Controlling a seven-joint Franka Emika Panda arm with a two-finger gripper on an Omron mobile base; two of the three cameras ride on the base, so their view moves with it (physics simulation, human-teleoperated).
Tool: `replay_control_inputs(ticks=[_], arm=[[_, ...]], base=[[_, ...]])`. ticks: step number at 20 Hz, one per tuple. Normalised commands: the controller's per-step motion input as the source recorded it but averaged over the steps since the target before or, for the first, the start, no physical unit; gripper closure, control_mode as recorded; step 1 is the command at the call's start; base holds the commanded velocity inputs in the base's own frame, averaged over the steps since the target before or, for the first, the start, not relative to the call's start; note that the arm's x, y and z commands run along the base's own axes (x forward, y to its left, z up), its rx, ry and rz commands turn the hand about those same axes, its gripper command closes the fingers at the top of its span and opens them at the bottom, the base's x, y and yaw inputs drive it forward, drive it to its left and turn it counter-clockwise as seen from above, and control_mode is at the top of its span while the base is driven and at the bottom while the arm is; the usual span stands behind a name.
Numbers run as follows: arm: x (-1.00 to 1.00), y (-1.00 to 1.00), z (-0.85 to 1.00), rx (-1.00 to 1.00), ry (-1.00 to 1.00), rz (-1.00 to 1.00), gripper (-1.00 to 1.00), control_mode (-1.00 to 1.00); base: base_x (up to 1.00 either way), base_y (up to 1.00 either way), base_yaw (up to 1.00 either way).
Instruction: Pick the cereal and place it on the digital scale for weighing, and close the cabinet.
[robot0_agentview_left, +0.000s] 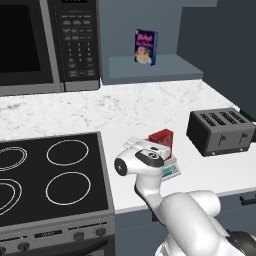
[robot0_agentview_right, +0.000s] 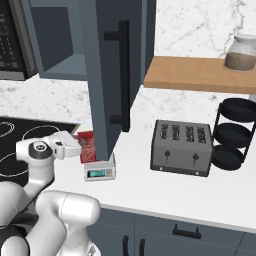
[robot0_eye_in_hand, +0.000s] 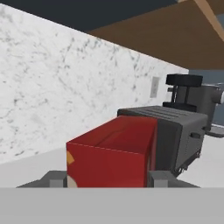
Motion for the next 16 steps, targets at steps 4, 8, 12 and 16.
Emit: replay_control_inputs(ticks=[4, 8, 12, 16], arm=[[0.21, -0.06, -0.18, 0.00, 0.00, 0.00, 1.00, -1.00], [0.22, -0.02, -0.20, 0.00, 0.00, 0.00, 1.00, -1.00], [0.29, 0.00, -0.16, 0.00, -0.01, 0.00, 1.00, -1.00], [0.33, 0.00, -0.11, 0.00, 0.00, 0.00, 1.00, -1.00]], base=[[0.00, 0.00, 0.00], [0.00, 0.00, 0.00], [0.00, 0.00, 0.00], [0.00, 0.00, 0.00]])
